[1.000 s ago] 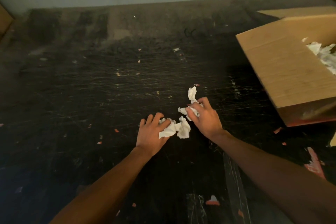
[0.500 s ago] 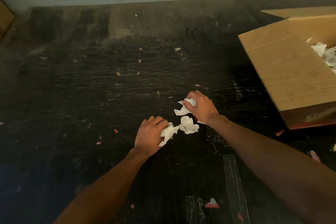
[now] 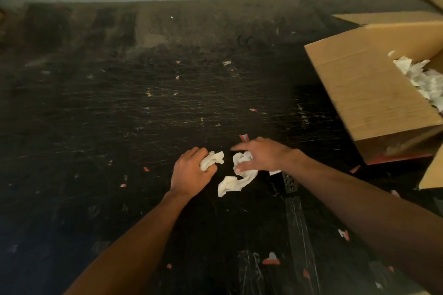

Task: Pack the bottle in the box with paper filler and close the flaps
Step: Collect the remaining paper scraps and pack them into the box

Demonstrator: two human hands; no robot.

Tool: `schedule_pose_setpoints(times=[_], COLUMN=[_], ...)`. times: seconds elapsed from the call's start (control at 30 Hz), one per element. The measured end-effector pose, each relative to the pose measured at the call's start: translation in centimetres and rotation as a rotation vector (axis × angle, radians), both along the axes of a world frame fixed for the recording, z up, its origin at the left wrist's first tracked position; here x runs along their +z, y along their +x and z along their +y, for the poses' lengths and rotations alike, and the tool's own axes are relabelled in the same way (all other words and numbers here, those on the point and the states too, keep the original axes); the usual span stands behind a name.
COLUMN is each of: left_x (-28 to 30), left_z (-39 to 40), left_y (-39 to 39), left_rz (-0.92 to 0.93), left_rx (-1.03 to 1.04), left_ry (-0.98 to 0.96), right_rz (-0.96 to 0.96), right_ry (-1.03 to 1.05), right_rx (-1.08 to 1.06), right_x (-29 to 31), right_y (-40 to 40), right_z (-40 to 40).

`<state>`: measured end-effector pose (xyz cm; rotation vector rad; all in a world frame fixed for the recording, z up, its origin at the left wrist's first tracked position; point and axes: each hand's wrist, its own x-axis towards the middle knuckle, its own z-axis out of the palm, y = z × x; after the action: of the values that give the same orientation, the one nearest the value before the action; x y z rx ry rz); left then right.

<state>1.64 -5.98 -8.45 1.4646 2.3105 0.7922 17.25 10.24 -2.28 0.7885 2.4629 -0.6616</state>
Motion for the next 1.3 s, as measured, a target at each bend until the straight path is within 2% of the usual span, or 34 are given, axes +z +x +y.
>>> schedule_pose_setpoints(times=[0.1,0.17,0.23,0.37,0.53,0.67,0.77,0.9,1.07,1.3], left_x=[0.5,1.1,1.6,2.8,4.0,4.1,3.3,2.6,3.6,10.7], left_z=[0.2,0.4,0.5,0.5,0.2,0.1,-0.5,-1.3,-0.7,3.7], left_y=[0.0,-0.2,-0.5,-0.6,1.0,3.0,3.7,3.4,2.7,3.9], left_rz=[-0.158,-0.283,-0.358,-0.434,-0.194,0.142,0.303,0.333,0.228,0.140], left_rx=[0.055,0.103,0.130,0.106,-0.180,-0.501,-0.532,-0.502,-0.400,-0.160], left_ry=[0.051,0.040,0.020,0.048,-0.017,-0.302,-0.449,-0.438,-0.408,-0.161], right_rz=[0.045,0.092,0.192,0.512,0.753,0.805,0.810,0.845,0.870,1.003], right_ry=[0.124,0.136,0.041,-0.143,-0.116,-0.066,-0.039,-0.020,-0.004,-0.013], right_rx=[0.039,0.003,-0.181,-0.622,-0.797,-0.795,-0.797,-0.821,-0.821,-0.796], right_x=[-0.6,-1.3,-2.0,-1.2,2.5,4.7,5.8,6.3,7.4,13.4], right_y=[0.2,0.6,1.0,1.7,2.0,2.9,4.1,5.6,6.8,9.9], right_z=[-0.9,-0.9,-0.6,0.6,2.6,2.5,2.1,1.7,0.9,1.8])
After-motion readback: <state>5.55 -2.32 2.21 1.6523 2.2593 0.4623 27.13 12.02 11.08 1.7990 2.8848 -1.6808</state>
